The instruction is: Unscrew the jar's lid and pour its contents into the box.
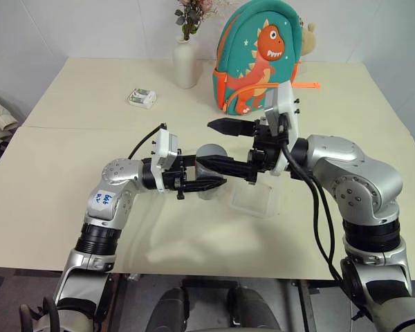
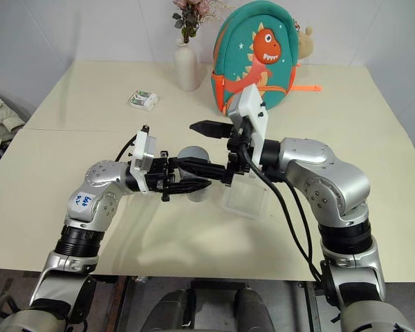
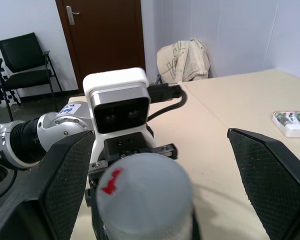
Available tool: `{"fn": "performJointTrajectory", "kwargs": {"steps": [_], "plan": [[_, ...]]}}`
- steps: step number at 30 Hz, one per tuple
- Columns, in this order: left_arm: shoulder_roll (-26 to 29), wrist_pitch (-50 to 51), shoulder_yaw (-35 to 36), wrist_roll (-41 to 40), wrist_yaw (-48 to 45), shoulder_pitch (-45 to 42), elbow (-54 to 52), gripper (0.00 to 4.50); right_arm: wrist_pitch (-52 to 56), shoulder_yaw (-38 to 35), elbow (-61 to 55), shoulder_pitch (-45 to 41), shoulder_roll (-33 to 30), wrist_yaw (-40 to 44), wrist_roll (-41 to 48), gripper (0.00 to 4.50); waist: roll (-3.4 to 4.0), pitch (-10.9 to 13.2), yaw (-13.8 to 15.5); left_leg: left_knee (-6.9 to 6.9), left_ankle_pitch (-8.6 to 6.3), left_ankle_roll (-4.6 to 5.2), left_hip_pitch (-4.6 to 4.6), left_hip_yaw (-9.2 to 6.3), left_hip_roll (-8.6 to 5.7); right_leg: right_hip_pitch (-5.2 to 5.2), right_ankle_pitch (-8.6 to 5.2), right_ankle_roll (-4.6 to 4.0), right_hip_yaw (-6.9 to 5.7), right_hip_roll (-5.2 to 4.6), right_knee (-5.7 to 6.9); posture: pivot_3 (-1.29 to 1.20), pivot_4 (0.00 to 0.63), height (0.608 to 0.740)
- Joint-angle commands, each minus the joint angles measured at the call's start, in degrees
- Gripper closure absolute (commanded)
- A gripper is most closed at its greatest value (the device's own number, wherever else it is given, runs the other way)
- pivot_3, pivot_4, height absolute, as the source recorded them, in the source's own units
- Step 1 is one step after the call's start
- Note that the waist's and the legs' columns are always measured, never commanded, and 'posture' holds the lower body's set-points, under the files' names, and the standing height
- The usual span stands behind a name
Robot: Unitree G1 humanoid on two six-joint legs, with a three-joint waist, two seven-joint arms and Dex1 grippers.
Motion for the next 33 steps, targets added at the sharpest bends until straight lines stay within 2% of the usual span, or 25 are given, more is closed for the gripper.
{"fn": "performJointTrajectory", "kwargs": {"steps": [1,7,14,25,33], "plan": [[-0.7,-1.1,0.1,0.0,0.7,-1.1,0.0,2.42,-0.1,0.6,-1.7,-0.6,0.7,-0.9,-0.3,0.03,0.00,0.0,0.0,0.00,0.00,0.00,0.00,0.00,0.00,0.00,0.00,0.00,-0.01,0.00,0.01,0.00,0.150,0.740],[-1.1,-0.5,0.3,-0.5,0.9,-0.9,-1.0,2.42,-2.6,1.8,1.4,-1.4,0.8,-1.5,-4.4,0.03,0.00,0.0,0.0,0.00,0.00,0.01,0.00,0.02,0.00,-0.01,0.00,0.00,-0.05,0.01,0.02,0.00,0.150,0.740],[-1.0,0.2,1.0,-2.0,0.7,-0.1,-2.1,2.42,-5.3,-1.7,4.5,-1.0,-2.9,1.4,-5.9,0.03,0.00,0.0,0.0,0.00,0.01,0.02,0.00,0.03,0.00,-0.02,0.00,0.00,-0.11,0.01,0.02,0.00,0.150,0.740],[-1.0,0.1,1.2,-2.1,0.5,-0.3,-1.4,2.42,-5.3,-6.5,5.2,2.1,-9.0,4.4,-3.3,0.03,0.00,0.0,0.1,0.00,0.01,0.02,0.00,0.05,0.00,-0.01,0.00,0.00,-0.11,0.01,0.00,0.00,0.150,0.740],[-0.2,0.2,2.0,-1.6,0.2,0.1,-1.2,2.42,-1.8,-11.7,0.8,5.3,-12.0,8.4,5.1,0.03,-0.01,0.0,-0.1,-0.03,0.01,0.02,0.01,0.09,0.01,-0.01,0.00,0.00,-0.09,0.04,-0.01,0.00,0.150,0.740]]}}
